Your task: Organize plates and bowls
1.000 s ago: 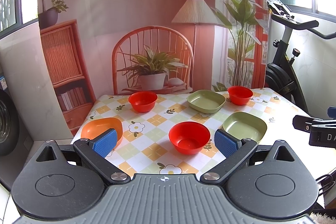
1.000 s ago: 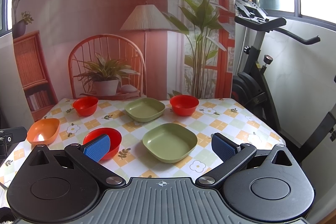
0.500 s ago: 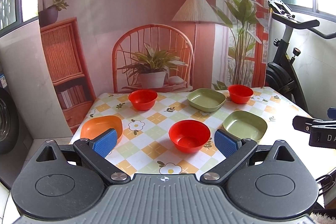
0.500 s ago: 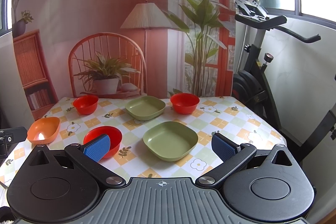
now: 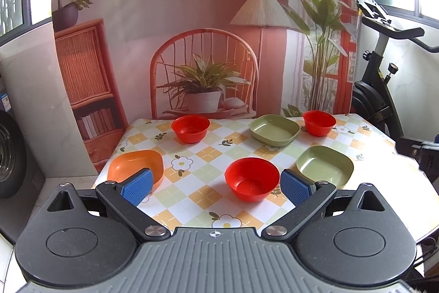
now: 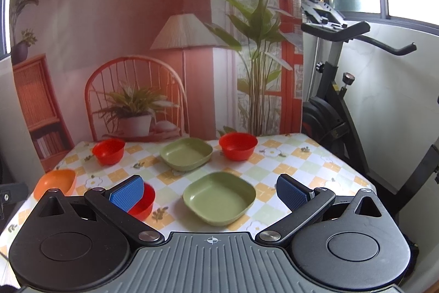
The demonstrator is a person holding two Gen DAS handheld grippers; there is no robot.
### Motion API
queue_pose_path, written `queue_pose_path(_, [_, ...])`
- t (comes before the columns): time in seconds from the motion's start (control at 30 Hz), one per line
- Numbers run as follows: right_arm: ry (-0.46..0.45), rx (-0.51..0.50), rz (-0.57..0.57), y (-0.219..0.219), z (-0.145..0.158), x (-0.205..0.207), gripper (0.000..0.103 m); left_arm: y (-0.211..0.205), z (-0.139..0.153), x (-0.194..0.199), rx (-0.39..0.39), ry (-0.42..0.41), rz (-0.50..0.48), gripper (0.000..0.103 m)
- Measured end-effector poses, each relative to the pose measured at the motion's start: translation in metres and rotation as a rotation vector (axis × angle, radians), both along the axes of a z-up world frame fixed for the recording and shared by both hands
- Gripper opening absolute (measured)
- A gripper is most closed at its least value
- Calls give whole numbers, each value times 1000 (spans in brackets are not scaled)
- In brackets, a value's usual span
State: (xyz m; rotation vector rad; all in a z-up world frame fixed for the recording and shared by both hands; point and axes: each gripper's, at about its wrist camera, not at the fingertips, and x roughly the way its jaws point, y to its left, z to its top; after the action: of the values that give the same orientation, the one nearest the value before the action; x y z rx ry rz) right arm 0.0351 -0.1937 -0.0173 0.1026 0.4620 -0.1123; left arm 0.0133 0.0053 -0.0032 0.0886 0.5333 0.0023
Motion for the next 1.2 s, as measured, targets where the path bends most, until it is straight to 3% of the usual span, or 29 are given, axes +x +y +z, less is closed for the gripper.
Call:
queue_pose_path(0.17, [-131,42,0,-27,18,10,103,3,7,20,55,-35,53,100])
queue_pose_path(0.37, [-185,28,-13,-37,31,37,103,10,32,54,94,-87,114,100])
queue_pose_path(0.63, [-263,78,-48,-54,34,78,103,7,47,90,106,-159,55,100])
queue_pose_path(0.8, [-260,132,-57,-65,29,105,103,11,42,113,28,-171,13,100])
queue_pose_path(1.07, [-166,170,-37,-76,4,148,103,29,15,156,-245,-156,30,99])
queue_pose_path(1.2, [-106,119,-25,-76,-13,166,103,22,3,179,-174,-138,15,98])
